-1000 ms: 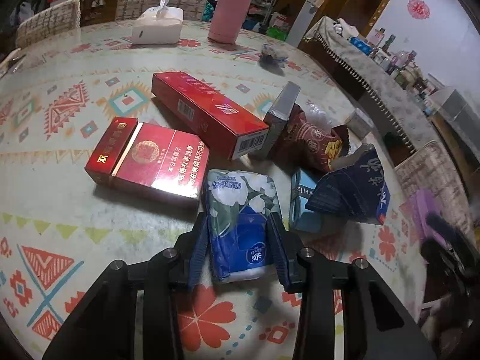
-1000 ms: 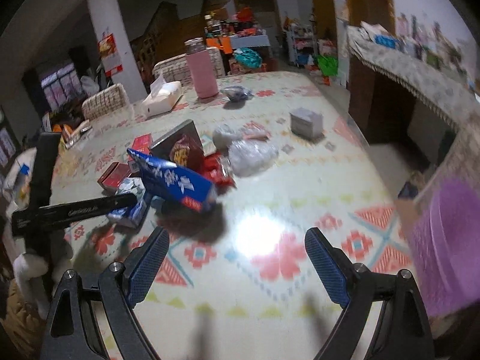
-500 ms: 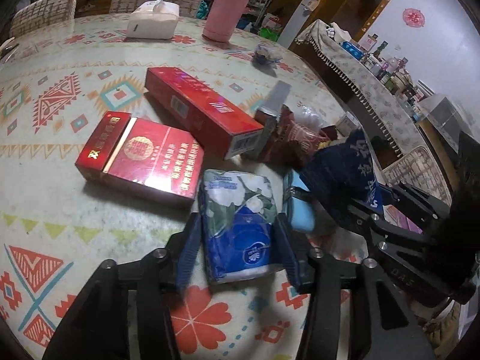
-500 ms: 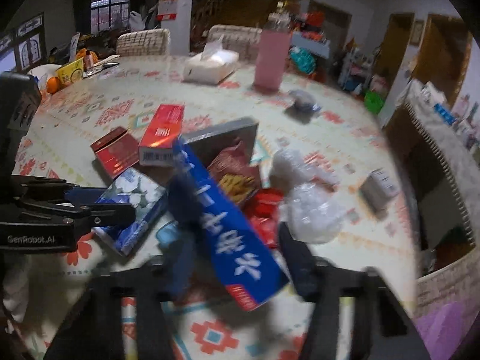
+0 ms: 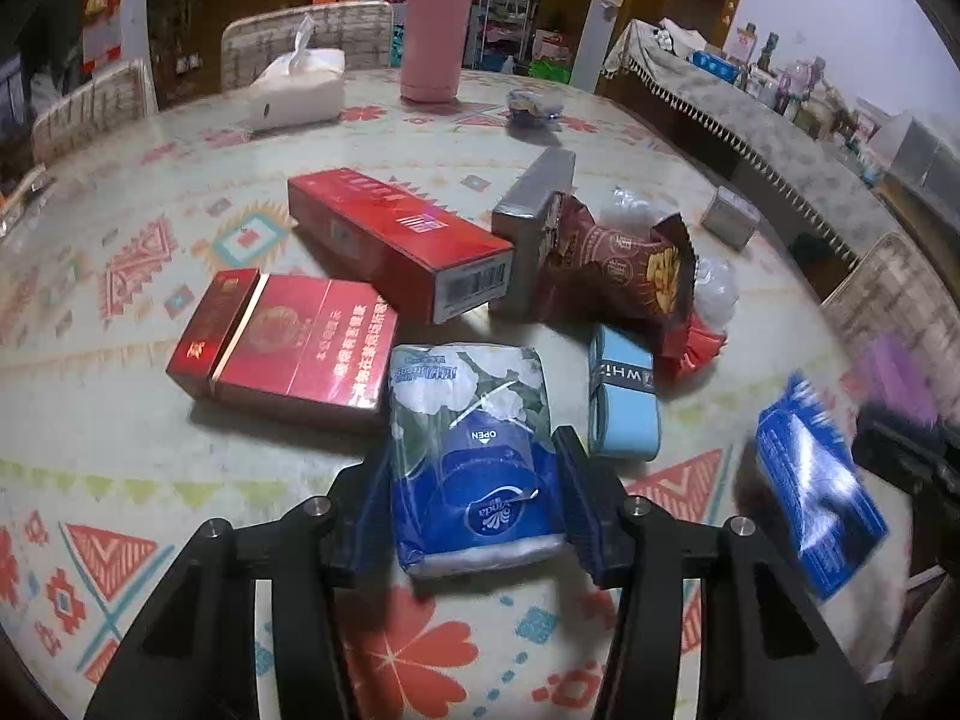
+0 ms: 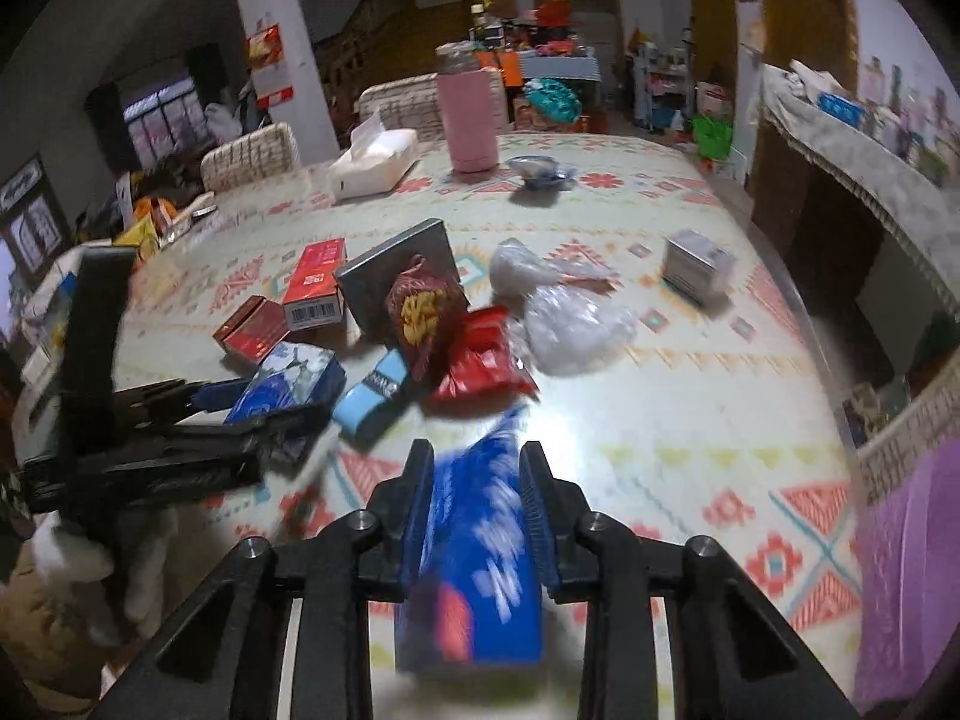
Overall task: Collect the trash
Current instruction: 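Grasp the blue tissue pack with the left tool while the right tool grasps the blue paper packet, then carry the tissue pack and paper packet over the purple basket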
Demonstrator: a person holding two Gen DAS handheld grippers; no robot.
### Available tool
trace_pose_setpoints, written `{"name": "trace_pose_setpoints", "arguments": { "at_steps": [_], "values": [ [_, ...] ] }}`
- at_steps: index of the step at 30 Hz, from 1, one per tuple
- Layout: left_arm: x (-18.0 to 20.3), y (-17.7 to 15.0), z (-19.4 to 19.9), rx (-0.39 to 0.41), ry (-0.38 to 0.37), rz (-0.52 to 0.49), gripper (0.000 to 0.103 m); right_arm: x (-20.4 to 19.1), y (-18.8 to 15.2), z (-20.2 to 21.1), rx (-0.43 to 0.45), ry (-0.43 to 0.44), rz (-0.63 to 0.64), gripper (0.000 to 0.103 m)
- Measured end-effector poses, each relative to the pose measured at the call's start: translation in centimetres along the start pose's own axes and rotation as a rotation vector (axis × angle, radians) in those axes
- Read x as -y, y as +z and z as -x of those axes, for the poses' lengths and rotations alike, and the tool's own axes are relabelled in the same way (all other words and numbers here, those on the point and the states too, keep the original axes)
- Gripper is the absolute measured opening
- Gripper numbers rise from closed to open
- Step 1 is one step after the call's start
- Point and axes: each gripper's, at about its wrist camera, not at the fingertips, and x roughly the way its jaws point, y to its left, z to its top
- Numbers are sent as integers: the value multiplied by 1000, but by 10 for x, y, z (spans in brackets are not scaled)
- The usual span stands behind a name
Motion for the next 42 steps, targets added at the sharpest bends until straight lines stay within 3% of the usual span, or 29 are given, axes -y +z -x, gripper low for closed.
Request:
{"name": "trace_pose_setpoints", "arguments": {
  "at_steps": [2,6,7,8,10,11,18,20,22,32,42],
  "values": [
    [-6,0,3,10,-12,21,48,5,-8,9,3,-5,-16,21],
    [-9,-1,12,41,-22,35,48,19,-23,16,-16,13,-68,22],
    [-9,-1,13,49,-18,35,48,23,-25,14,-26,21,-91,31],
    [-9,-1,14,55,-13,36,48,25,-27,12,-31,15,-104,56],
    [-9,-2,15,62,-9,36,48,25,-29,9,-8,-18,-115,87],
    [-9,-2,14,65,-6,36,48,24,-30,7,2,-33,-108,90],
    [-6,-3,18,90,-3,20,48,5,-35,-31,-92,-87,-46,87],
    [-5,-3,17,86,-8,18,48,-1,-36,-28,-82,-108,-19,61],
    [-4,-3,19,81,-1,15,48,-5,-38,-23,-73,-108,-13,57],
    [28,-7,64,120,-33,-46,48,24,-48,35,57,-59,-103,56],
    [123,3,81,117,-141,-210,49,97,-68,116,190,-137,-235,56]
  ]
}}
